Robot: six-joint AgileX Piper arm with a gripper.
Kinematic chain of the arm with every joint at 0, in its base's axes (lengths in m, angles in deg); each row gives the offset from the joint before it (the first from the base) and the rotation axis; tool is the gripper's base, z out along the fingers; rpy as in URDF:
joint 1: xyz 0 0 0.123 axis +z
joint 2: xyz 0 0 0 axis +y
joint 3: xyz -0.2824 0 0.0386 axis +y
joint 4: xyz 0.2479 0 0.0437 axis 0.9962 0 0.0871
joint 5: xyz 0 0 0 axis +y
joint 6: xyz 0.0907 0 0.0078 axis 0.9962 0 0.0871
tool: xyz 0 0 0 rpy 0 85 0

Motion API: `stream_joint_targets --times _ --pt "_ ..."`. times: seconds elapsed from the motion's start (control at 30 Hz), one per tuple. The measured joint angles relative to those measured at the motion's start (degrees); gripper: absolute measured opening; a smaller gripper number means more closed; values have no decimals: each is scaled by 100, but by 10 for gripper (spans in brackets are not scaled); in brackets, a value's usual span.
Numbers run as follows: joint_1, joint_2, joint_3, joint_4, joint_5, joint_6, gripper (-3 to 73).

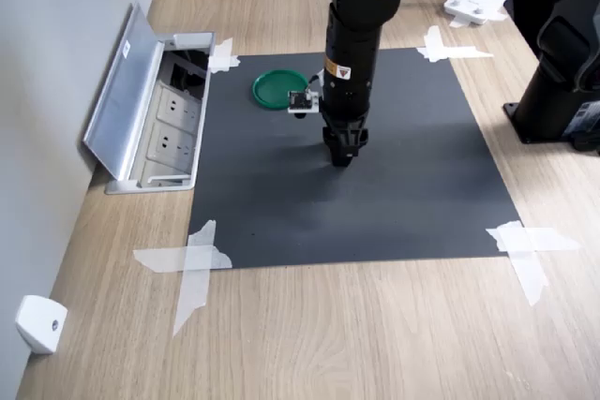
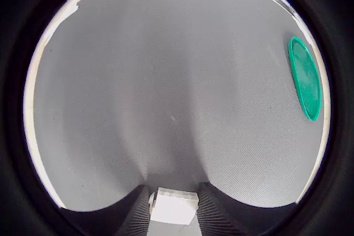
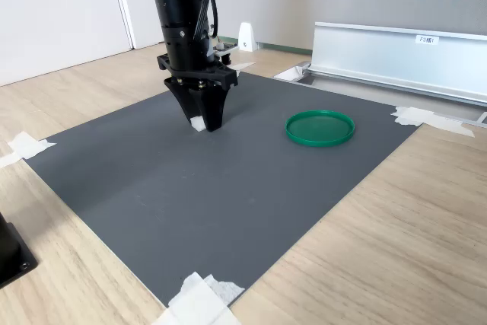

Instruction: Grasp a white terminal and put it on the green lid.

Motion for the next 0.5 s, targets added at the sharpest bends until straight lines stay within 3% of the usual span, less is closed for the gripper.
stream_joint_targets --times 0.27,0.5 --pt "0 2 -173 78 181 -285 323" --pt "-233 -4 -1125 190 728 -2087 323"
